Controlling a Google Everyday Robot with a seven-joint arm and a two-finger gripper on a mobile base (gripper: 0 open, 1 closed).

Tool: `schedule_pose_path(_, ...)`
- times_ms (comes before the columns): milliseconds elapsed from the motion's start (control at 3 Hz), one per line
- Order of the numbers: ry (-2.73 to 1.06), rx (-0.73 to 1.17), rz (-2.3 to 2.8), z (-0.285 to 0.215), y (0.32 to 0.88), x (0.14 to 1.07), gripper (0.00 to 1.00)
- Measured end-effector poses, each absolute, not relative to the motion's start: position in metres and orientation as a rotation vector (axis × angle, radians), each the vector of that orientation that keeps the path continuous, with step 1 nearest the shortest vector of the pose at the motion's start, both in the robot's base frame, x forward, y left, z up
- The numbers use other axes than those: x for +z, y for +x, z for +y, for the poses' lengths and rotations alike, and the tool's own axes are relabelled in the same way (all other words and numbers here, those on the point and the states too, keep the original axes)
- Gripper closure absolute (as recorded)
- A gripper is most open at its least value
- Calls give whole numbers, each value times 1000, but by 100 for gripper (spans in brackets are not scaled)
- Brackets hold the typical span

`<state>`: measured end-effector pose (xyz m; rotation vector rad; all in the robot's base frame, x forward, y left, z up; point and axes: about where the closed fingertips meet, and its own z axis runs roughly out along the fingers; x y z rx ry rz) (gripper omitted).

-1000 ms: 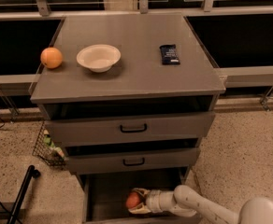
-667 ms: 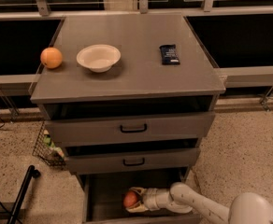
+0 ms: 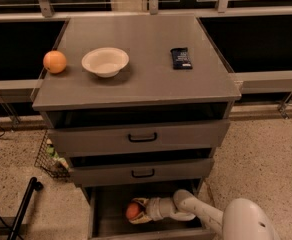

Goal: Place apple into bottom drawer

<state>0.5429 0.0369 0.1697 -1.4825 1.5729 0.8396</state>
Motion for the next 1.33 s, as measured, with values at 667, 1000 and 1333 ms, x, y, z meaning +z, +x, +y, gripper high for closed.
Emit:
schedule_pose_path(667, -1496, 859, 1584, 49, 563, 139, 100)
schedule_pose_path(1000, -1495, 853, 1584, 48, 567, 138, 83)
schedule_pose_path(1333, -1495, 853, 1584, 48, 567, 138, 52)
